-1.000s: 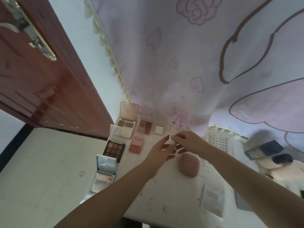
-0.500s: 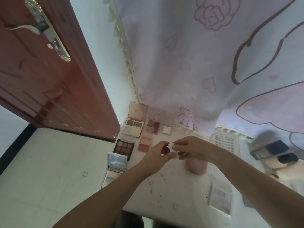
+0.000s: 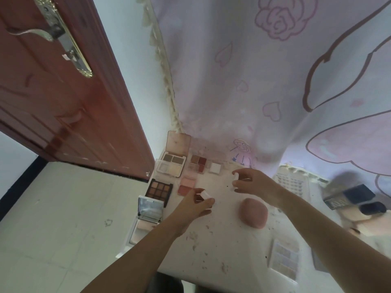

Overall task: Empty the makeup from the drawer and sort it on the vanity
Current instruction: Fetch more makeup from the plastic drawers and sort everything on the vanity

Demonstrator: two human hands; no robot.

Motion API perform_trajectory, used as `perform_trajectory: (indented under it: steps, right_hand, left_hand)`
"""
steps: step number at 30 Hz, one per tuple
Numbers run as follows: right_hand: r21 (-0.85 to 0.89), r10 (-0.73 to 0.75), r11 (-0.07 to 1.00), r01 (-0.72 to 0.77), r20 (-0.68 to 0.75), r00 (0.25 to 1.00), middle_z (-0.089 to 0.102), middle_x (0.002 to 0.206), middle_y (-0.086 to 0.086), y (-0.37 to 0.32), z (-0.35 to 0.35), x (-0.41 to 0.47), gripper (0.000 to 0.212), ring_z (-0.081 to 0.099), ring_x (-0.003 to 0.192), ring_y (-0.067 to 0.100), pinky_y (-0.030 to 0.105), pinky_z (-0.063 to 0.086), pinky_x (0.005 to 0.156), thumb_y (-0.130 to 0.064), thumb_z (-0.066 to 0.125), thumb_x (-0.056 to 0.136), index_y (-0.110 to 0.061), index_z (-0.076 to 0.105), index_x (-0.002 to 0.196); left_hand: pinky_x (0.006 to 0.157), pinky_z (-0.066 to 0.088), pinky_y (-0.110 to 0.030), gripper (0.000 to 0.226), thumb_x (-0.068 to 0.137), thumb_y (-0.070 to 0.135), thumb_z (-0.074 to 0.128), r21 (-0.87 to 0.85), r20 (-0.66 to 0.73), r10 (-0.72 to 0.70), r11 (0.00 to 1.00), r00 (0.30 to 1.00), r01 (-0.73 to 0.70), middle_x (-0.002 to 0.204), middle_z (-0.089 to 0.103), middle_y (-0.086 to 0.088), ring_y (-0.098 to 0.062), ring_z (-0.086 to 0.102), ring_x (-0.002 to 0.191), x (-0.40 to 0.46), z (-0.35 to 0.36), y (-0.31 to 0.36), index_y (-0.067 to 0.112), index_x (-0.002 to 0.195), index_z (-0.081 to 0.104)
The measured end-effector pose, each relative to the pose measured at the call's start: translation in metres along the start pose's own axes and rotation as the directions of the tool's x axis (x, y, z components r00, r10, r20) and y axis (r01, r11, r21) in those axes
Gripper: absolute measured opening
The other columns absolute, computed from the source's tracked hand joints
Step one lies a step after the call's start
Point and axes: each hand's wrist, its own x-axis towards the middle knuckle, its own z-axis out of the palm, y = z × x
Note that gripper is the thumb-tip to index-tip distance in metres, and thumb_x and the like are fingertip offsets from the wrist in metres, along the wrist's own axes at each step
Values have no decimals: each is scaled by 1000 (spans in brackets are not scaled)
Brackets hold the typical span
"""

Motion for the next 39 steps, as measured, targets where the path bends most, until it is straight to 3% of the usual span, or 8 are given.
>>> perform_trajectory:
  steps: [5,9,12,18,21,29,34,39]
  right_hand:
    - [-293,-41,956,-14,-180,983,58,114,-2,31,18,24,49,60,98,12,22,45,87,-26,72,81,-15,54,125]
    - [-474,-107,881,17,-163,981,55,115,-9,49,19,41,54,52,104,8,19,33,86,-31,70,79,-23,50,129]
    - [-631,-156,774,47,-118,981,57,119,-4,53,13,51,47,52,109,16,24,37,86,-33,66,78,-24,54,122]
    - [-808,-218,575,134,6,976,49,121,1,56,7,54,45,45,112,21,34,41,94,-40,64,83,-22,50,122]
    - [-833,-222,536,139,20,975,46,124,0,55,7,55,48,44,114,20,33,40,95,-40,62,84,-23,47,126]
    - [-860,-257,489,145,17,966,45,126,2,50,22,59,49,44,117,24,33,38,93,-38,60,86,-22,43,128]
    - [-795,-283,590,144,-37,958,48,124,4,42,33,53,47,46,115,24,36,41,92,-37,62,85,-18,43,124]
    - [-806,-172,584,98,-5,985,51,122,2,38,-7,22,33,52,111,21,34,43,93,-35,58,90,-18,53,118]
  left_hand:
    - [66,44,-5,38,81,23,70,495,-107,257,851,960,-172,114,53,0,-2,54,93,15,12,0,23,112,47]
    - [81,46,-23,45,80,24,66,696,-153,339,704,928,-142,117,47,-2,-19,52,104,36,22,-7,12,119,47]
    - [88,43,-31,43,80,28,61,814,-178,304,580,936,-34,116,49,-2,-21,49,109,46,34,-18,13,117,47]
    - [86,39,-33,47,78,40,64,991,-105,513,122,852,49,114,52,-7,-25,48,106,44,34,-32,11,113,52]
    - [89,33,-33,50,82,46,60,995,-78,525,-7,848,95,121,45,-6,-24,41,110,46,28,-26,14,117,47]
    - [99,29,-36,46,87,46,56,986,-51,523,-109,851,126,122,42,-8,-26,37,113,59,20,-7,11,115,46]
    - [97,32,-34,49,86,46,57,984,-62,507,-114,860,139,122,41,-9,-27,38,113,53,16,-6,11,118,42]
    - [93,34,-33,41,89,42,53,995,73,534,-98,843,-24,117,44,-7,-25,41,108,38,27,-4,15,119,44]
